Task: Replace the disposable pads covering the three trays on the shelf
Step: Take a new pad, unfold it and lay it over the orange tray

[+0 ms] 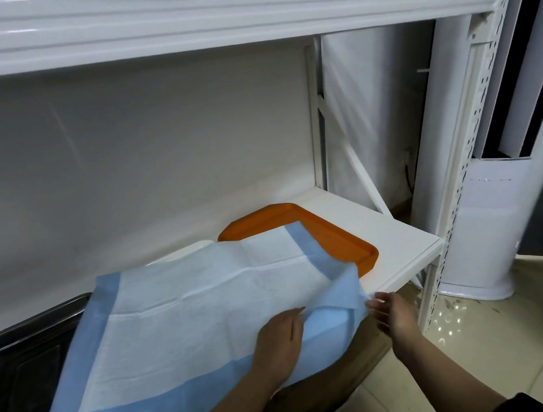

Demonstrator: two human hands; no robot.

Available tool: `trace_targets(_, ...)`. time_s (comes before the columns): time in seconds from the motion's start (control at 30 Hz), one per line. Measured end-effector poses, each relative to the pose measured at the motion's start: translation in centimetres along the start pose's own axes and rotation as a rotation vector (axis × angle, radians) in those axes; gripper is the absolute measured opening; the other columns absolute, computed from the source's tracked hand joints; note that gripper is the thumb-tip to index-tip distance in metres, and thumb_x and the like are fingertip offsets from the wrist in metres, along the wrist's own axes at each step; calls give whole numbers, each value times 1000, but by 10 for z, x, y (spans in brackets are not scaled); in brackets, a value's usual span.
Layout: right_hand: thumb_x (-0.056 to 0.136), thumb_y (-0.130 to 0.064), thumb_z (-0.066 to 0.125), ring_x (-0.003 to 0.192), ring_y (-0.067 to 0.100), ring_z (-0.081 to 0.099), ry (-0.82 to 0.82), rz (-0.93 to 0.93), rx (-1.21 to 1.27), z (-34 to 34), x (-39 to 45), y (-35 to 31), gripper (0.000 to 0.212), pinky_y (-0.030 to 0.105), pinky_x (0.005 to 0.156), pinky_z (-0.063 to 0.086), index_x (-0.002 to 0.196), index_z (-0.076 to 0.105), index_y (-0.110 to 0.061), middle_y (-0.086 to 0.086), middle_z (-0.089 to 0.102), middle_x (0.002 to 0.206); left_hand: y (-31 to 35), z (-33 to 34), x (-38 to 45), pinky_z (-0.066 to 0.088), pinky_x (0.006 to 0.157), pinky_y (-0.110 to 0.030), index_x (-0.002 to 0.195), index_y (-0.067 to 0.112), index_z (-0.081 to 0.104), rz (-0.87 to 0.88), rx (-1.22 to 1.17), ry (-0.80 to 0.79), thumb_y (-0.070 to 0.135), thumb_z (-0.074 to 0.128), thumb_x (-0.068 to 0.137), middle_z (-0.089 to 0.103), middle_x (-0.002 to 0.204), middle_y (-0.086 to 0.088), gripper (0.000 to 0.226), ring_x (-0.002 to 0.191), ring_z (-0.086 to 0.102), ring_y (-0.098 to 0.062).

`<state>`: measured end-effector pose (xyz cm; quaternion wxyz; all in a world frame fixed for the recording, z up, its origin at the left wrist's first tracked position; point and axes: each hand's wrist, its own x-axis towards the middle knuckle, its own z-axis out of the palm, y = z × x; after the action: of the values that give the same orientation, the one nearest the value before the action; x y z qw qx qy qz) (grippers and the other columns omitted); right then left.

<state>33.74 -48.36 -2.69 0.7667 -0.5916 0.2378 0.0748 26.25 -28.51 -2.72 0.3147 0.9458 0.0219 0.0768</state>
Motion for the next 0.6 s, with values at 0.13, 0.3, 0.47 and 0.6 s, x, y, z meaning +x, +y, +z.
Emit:
trace_targets(0.13,91,-45,56,123,37,49,53,117,44,3,-8,23,65,50,103,42,141,37,-8,19,49,136,-2,1,0,34,102,-15,127,16,57,-15,-49,87,26,30,104,60,125,2,37,112,54,-9)
trace_targets(0.3,87,-54,57,130,34,42,-86,211,144,11,-23,34,76,47,104,38,146,29,-16,11,42,144,-2,3,-3,20,110,-14,142,25,41,112,110,9,46,15,95,44,145,7,57,132,40,-6)
trace_targets(0.47,98,-21,50,113,37,51,85,140,169,11,-23,45,42,51,104,40,134,44,-1,20,50,134,-10,12,-7,8,119,-36,151,34,11,175,496,-274,43,22,99,7,160,4,53,147,8,-15)
trace_targets(0.6,100,-15,38,94,43,57,188,71,104,9,-28,35,28,57,96,45,114,55,2,30,57,103,-12,15,-12,-2,118,-43,151,35,5,203,582,-341,50,15,94,-6,160,4,60,148,-5,-18)
